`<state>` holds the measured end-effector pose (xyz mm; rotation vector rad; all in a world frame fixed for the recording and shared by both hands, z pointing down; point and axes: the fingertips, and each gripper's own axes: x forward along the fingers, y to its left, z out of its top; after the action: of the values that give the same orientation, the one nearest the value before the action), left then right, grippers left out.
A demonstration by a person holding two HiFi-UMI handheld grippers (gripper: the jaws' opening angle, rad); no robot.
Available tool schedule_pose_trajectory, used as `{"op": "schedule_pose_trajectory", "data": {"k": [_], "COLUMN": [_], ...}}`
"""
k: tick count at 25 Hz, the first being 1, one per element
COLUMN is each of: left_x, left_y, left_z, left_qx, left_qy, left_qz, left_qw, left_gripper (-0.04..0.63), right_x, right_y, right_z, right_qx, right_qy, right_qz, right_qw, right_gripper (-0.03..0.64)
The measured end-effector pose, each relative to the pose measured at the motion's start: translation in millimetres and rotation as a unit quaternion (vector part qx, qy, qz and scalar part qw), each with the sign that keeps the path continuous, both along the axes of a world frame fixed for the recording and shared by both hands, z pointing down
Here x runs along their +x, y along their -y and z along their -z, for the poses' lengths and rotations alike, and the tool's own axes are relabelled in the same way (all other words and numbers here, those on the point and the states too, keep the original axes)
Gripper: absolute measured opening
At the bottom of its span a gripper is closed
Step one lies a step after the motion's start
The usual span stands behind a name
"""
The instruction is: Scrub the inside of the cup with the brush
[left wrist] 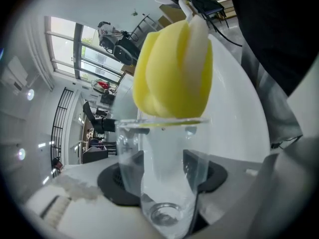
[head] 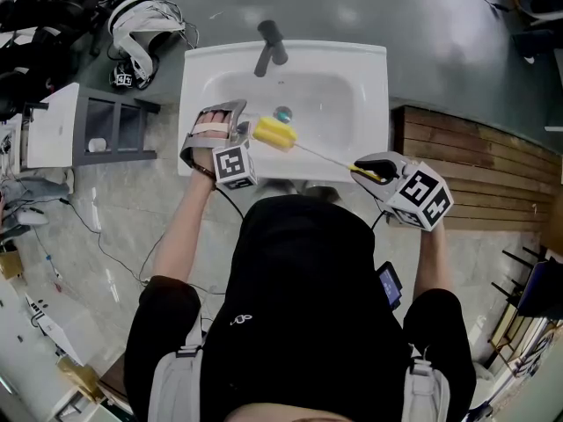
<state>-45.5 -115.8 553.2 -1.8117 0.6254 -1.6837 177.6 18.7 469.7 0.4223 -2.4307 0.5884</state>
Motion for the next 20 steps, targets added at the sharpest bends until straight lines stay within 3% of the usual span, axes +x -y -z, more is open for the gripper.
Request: {"op": "schedule_pose_trajectory", "data": {"k": [7, 14, 20], "left_x": [2.0, 3.6, 3.7], "left_y": [-2.7, -4.3, -4.8], "left_z": [-7.3, -7.8, -5.0], "left_qx": [-0.021, -0.029, -0.038], "left_qy": [-0.072, -0.134, -0.204], "left_qz": [0.047, 0.092, 0.135], "left_qw": [0.9961, 0.9863, 0.9688], "left_gripper": [0.270, 0.270, 0.270], "right_x": [11.7, 28.2, 39.5], "right_y": [4.2, 14.6, 28.9], "right_z": [-5.9, -19.1, -29.4], "right_qx": [-0.009, -0.012, -0.005], "right_qy": [0.021, 0.022, 0.007], "right_qz": [-0.060, -0.137, -0.198], "right_qw": [0.998, 0.990, 0.980], "right_gripper": [0.063, 0.063, 0.061]}}
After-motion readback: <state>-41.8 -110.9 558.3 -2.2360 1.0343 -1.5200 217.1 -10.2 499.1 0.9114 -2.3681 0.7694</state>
